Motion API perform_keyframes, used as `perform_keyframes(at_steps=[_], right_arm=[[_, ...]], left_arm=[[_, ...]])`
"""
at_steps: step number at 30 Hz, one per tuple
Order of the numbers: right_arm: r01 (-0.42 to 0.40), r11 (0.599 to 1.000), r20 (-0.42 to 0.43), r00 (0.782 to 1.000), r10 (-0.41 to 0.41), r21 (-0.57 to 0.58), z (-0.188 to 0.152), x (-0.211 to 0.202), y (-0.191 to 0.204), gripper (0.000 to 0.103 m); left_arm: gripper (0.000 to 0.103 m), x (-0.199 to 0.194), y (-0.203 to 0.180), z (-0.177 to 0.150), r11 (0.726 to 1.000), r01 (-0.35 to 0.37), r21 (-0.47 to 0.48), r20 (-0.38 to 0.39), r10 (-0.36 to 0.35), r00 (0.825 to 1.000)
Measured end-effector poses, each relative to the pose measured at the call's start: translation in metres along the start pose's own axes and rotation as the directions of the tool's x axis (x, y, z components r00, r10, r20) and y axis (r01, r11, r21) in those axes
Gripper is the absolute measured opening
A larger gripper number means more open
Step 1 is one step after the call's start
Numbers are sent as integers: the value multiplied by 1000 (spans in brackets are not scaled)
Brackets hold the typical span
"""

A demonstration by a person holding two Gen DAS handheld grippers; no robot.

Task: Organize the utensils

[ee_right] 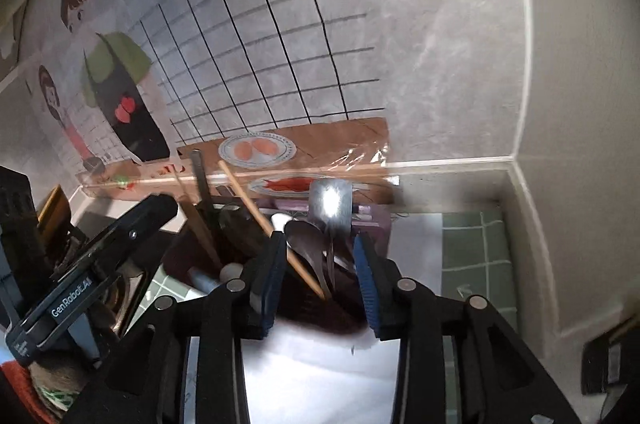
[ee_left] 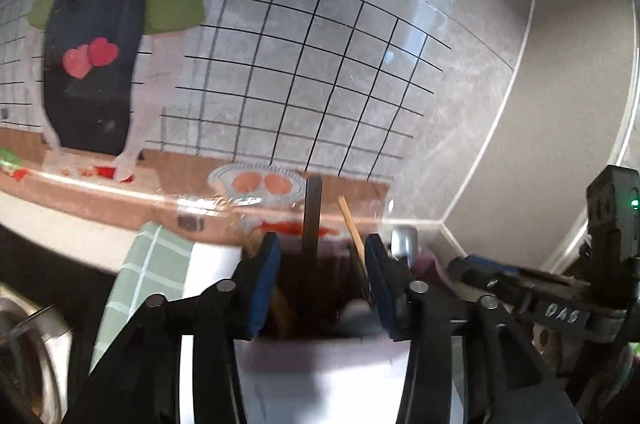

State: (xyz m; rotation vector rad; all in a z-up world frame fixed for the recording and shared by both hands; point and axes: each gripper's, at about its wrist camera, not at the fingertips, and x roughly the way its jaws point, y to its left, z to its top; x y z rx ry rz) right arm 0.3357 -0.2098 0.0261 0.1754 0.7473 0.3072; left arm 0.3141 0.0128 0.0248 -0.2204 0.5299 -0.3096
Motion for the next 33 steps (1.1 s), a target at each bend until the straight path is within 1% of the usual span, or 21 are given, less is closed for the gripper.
perform_keyframes(at_steps=[2, 3, 4, 5, 6, 9, 11, 12, 13, 15, 16, 17, 20, 22, 26, 28, 33], right_arm=[[-5, 1000, 23, 1000, 6, -8, -9, -21, 4, 34], [4, 1000, 34, 999, -4, -20, -15, -33, 8, 35], [16, 999, 45, 999, -14, -36, -22, -45, 12, 35], [25, 999, 54, 998, -22, -48, -30, -56, 15, 35], [35, 998, 59, 998, -32, -58, -40, -67, 19, 35], [58, 995, 61, 997, -53, -87, -74, -97, 33, 35], [90, 990, 62, 995, -84, -105, -98, -114, 42, 35], [109, 988, 60, 993, -103, -110, -113, -122, 49, 35], [118, 987, 59, 992, -112, -108, -121, -127, 51, 35], [138, 986, 44, 990, -134, -96, -143, -136, 59, 35], [140, 986, 40, 990, -137, -92, -150, -140, 60, 35], [141, 986, 34, 990, -138, -85, -157, -143, 63, 35], [154, 985, 39, 988, -151, -80, -171, -153, 70, 35], [168, 982, 56, 985, -164, -83, -177, -160, 75, 35], [200, 974, 99, 977, -189, -107, -185, -173, 85, 35], [200, 973, 112, 976, -187, -114, -187, -178, 90, 35], [186, 977, 106, 979, -174, -108, -189, -180, 91, 35]], left_arm=[[53, -25, -4, -5, 999, -32, 12, -13, 32, 999], [58, -35, -6, -9, 998, -57, 25, -19, 57, 998], [61, -50, -10, -15, 995, -93, 48, -23, 94, 995], [62, -60, -12, -20, 991, -117, 63, -25, 119, 993], [63, -76, -16, -29, 984, -156, 87, -32, 159, 987], [65, -110, -21, -54, 975, -198, 105, -59, 205, 977], [65, -130, -23, -75, 967, -234, 101, -89, 243, 966], [65, -140, -25, -85, 964, -246, 102, -98, 255, 962], [65, -145, -27, -92, 961, -254, 110, -102, 265, 959], [65, -158, -36, -114, 943, -295, 156, -109, 313, 943], [65, -161, -40, -121, 936, -306, 173, -112, 327, 938], [65, -163, -43, -126, 935, -306, 181, -117, 330, 937], [65, -174, -52, -140, 949, -273, 158, -137, 295, 946], [65, -180, -57, -142, 951, -266, 156, -125, 286, 950], [65, -190, -67, -142, 946, -278, 168, -96, 296, 950], [65, -193, -70, -141, 942, -289, 169, -85, 306, 948], [65, -198, -70, -141, 940, -299, 165, -79, 314, 946]])
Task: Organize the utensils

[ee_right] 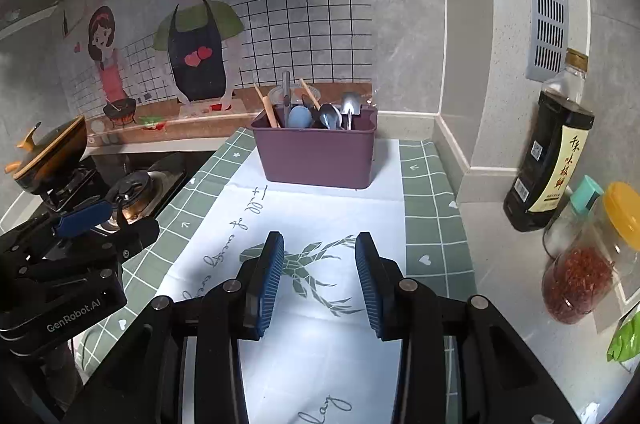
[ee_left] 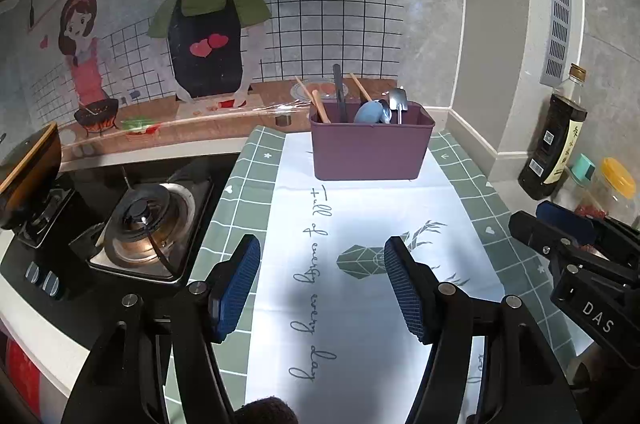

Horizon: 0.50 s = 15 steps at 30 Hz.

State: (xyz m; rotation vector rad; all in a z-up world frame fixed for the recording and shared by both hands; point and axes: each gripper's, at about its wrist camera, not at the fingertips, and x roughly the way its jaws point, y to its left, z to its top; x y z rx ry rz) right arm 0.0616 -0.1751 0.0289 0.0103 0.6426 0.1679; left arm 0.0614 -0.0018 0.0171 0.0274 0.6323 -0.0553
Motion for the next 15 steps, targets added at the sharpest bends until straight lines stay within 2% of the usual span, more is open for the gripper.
perform_keyframes(at_steps=[15], right_arm=[[-11, 1000, -12, 1000, 11, -5, -2, 1, 2, 35]], left_arm=[[65, 0, 0, -3, 1000, 1, -7, -8, -1, 1000]])
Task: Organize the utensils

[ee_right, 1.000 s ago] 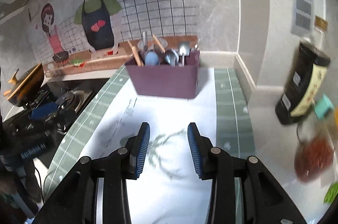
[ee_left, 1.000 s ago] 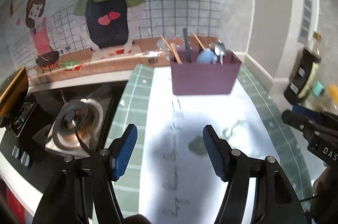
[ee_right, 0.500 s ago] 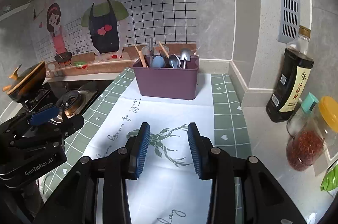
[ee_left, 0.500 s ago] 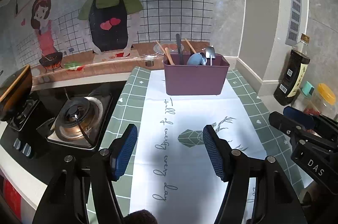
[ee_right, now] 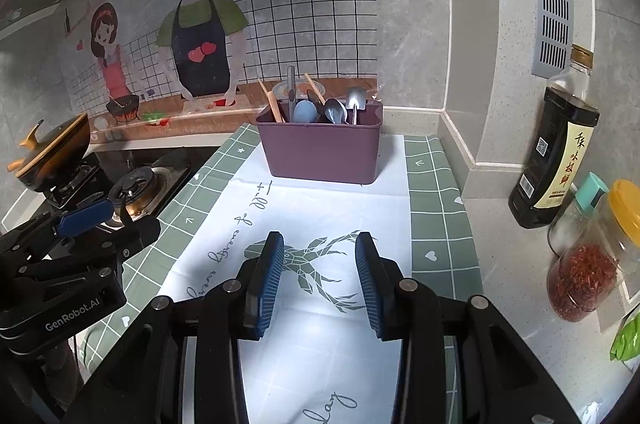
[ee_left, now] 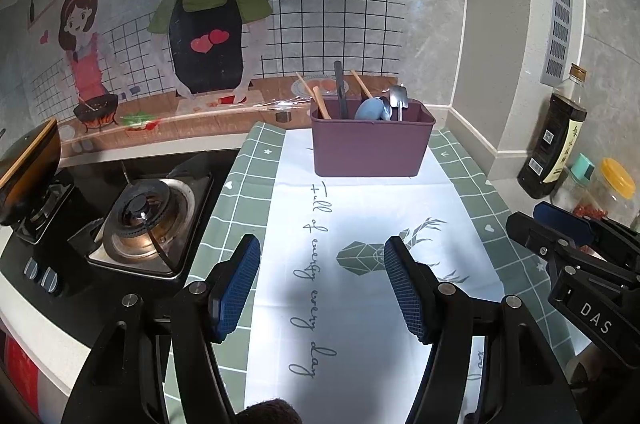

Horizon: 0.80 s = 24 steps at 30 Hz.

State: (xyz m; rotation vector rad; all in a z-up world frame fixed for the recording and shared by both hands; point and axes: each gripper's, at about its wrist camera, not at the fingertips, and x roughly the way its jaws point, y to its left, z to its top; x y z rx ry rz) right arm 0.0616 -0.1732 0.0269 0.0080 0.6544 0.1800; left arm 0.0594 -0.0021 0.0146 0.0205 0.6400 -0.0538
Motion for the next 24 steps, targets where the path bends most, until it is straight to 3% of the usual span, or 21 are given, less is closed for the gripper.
perform_keyframes(at_steps=[24], right_arm=[[9, 1000, 5, 1000, -9, 7, 0, -2, -3, 35]], left_arm=[[65, 2, 0, 1, 1000, 3, -1, -3, -3, 1000]])
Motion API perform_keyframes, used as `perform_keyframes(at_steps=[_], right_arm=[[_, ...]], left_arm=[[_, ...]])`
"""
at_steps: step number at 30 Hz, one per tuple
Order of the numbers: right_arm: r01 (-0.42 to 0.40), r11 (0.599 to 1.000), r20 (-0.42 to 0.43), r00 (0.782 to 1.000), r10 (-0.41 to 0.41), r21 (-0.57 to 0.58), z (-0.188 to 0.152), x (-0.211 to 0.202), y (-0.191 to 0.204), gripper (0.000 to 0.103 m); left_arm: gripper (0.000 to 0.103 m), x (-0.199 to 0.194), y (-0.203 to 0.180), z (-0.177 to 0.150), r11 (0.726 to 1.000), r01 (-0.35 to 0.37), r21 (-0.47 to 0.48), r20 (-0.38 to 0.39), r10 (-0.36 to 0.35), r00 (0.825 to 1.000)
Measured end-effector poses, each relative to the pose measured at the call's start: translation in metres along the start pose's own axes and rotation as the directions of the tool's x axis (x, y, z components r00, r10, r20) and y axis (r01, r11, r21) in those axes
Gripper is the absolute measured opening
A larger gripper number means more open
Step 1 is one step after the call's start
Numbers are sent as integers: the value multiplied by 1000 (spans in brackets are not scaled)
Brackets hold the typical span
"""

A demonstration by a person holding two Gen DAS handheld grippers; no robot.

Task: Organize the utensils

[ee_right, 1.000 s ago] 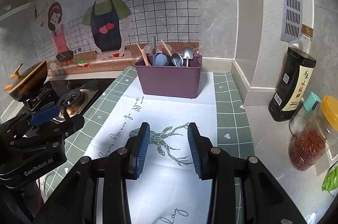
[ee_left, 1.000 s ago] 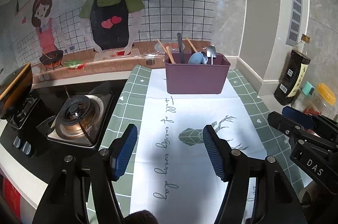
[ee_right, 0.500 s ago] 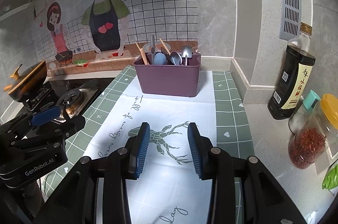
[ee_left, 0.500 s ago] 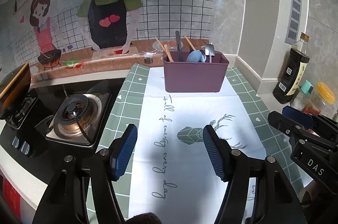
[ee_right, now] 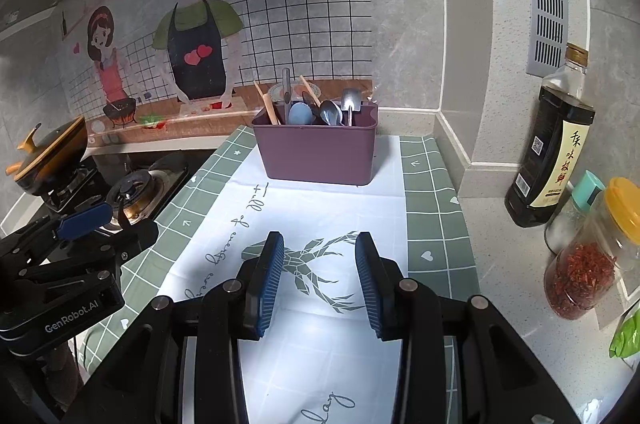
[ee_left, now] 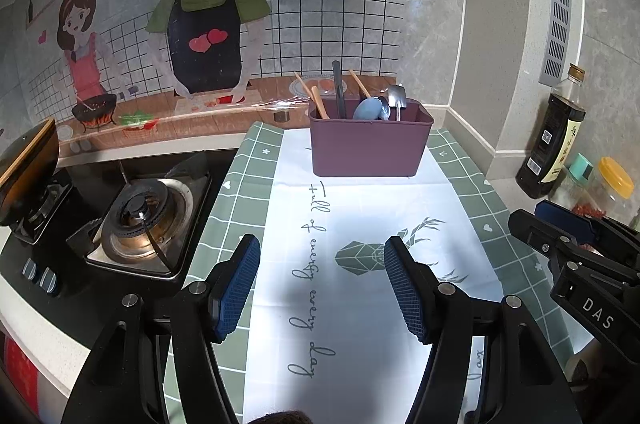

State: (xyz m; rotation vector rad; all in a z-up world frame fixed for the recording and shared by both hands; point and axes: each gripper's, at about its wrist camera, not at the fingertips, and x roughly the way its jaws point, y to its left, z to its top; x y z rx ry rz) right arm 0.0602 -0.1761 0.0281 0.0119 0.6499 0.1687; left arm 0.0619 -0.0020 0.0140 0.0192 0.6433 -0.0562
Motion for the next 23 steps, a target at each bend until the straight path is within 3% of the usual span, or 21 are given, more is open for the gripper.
perform_keyframes(at_steps=[23], right_arm=[[5, 1000, 2, 1000, -5, 10, 3, -1, -2, 35]], left_arm=[[65, 0, -3, 0, 1000, -14, -3, 6, 14, 1000]])
